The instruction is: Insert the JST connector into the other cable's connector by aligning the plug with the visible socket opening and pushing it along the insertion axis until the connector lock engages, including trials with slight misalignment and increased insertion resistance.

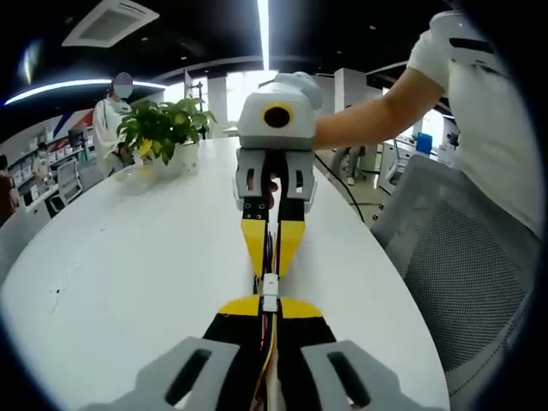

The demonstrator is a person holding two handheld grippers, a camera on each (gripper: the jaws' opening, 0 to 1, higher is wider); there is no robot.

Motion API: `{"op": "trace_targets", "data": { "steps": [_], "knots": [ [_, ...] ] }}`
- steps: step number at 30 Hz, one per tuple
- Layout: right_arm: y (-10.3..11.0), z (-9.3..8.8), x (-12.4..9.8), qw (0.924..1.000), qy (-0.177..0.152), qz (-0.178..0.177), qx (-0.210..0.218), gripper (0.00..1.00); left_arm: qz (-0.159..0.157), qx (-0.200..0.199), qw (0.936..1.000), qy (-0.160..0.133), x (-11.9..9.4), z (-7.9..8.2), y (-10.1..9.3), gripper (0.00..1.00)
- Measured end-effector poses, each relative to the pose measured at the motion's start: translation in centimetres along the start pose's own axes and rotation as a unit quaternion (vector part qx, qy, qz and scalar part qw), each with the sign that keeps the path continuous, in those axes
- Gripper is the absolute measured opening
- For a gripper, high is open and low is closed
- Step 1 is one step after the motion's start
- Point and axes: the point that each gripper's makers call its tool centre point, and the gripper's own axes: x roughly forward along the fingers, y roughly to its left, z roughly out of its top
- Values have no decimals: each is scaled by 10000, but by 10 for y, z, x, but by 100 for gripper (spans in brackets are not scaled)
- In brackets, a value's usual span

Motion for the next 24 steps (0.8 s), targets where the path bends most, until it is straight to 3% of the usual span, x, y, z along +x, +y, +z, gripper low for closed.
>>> {"op": "trace_targets", "data": {
  "steps": [4, 7, 15, 24],
  "knots": [
    [-2, -1, 1, 10000, -44, -61, -43, 2, 9, 6, 10000, -2, 0, -1, 2, 0],
    [-5, -1, -2, 9997, -194, -142, -14, 2, 45, -88, 9998, -168, -1, 0, 5, 0],
    [-22, -8, -2, 9994, -192, -274, -88, 2, 151, 62, 9998, -147, 7, -2, 22, 0],
    [-50, -23, 8, 9990, -165, -417, 9, 3, 430, 77, 9990, 58, 16, -18, 50, 0]
  ]
}}
